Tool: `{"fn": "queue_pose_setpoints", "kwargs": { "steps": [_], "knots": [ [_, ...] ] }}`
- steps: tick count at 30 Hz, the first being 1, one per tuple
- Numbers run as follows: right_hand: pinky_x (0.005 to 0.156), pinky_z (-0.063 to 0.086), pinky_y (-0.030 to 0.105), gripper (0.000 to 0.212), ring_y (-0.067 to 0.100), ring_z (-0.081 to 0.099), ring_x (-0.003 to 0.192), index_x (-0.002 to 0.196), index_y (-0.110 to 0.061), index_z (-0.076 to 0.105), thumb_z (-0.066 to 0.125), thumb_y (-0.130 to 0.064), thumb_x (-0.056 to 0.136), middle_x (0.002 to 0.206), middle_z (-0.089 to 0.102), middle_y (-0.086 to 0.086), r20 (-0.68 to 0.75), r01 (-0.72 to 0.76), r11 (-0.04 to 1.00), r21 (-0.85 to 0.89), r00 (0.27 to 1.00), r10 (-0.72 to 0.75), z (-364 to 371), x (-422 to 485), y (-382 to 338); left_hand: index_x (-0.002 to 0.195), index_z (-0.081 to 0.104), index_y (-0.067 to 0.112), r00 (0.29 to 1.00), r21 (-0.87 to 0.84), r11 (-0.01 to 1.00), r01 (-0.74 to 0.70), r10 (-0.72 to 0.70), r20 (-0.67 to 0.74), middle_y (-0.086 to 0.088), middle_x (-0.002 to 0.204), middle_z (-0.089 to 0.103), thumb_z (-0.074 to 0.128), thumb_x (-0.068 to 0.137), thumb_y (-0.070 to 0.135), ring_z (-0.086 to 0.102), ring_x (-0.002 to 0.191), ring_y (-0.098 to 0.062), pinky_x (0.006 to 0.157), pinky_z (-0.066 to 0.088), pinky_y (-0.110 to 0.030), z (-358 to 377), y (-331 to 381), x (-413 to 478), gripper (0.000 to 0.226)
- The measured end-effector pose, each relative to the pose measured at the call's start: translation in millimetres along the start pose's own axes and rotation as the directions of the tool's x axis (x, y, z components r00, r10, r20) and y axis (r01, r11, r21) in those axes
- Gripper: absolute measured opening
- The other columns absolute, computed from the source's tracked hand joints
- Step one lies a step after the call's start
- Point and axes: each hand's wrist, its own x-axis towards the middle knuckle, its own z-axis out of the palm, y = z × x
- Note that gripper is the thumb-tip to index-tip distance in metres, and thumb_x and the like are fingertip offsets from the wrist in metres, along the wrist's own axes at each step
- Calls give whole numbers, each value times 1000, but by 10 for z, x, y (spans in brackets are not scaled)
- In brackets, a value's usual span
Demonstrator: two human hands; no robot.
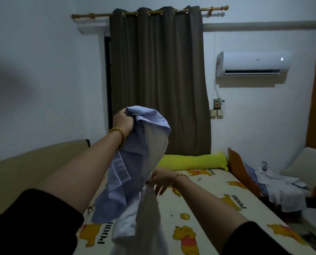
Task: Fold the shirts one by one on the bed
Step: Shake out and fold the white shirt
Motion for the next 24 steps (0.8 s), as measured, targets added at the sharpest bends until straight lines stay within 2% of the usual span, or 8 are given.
{"fn": "queue_pose_setpoints", "kwargs": {
  "steps": [3,6,9,12,15,20,22,24],
  "knots": [
    [50,56,37,36,28,60,60,97,5,58,39,-26,102,82,58,17,-190,18,998,57,982,-7,-123,229,-262,114,58,2,1000,165,986,-15,17,-14,-22,118,60,47,90,6,56,108,-35,82,41,-30,-280,-337,273,27],
    [55,43,35,37,24,50,66,76,-5,55,36,-21,103,67,49,10,-454,172,985,7,878,-150,-392,294,-528,115,49,1,987,429,903,-32,-38,155,-21,110,56,57,87,15,54,103,-38,80,43,-38,-507,-720,505,32],
    [59,43,24,24,21,54,69,90,1,65,46,-12,97,73,59,10,-630,382,819,429,776,-32,-718,402,-845,131,38,3,927,481,877,-21,-163,338,-15,123,50,81,57,50,53,108,-32,86,50,-38,-657,-1055,638,97],
    [70,45,33,20,29,54,76,85,-3,65,48,-13,89,81,61,14,-656,451,665,595,751,77,-970,405,-1117,148,13,13,901,443,870,-215,2,433,-15,145,26,88,44,51,35,129,-34,105,40,-43,-649,-1254,646,134],
    [52,44,23,27,17,51,54,70,-10,58,43,-11,93,47,56,-1,-659,483,649,588,752,37,-1040,389,-1353,149,-8,24,834,310,805,-507,366,413,-6,156,-2,89,46,49,12,143,-28,112,27,-50,-616,-1279,582,144],
    [60,49,26,16,16,57,64,88,-8,59,47,-14,96,74,57,7,-518,459,643,613,848,-110,-954,509,-1553,141,33,16,472,291,389,-874,822,319,-14,150,26,64,76,44,30,137,-33,106,29,-51,-338,-1165,575,77],
    [65,46,24,17,15,54,70,93,-7,60,46,-15,98,79,58,6,-457,438,641,630,877,-149,-915,520,-1507,115,59,9,478,301,397,-867,833,278,-15,123,58,62,84,29,55,115,-32,99,44,-47,-198,-1212,659,37],
    [68,44,17,16,11,54,75,98,-4,64,50,-11,96,85,63,0,-426,411,691,595,890,-164,-920,525,-1338,90,64,4,633,266,579,-771,743,216,-14,87,66,69,84,19,65,86,-29,82,54,-40,-94,-1272,757,17]
  ]
}}
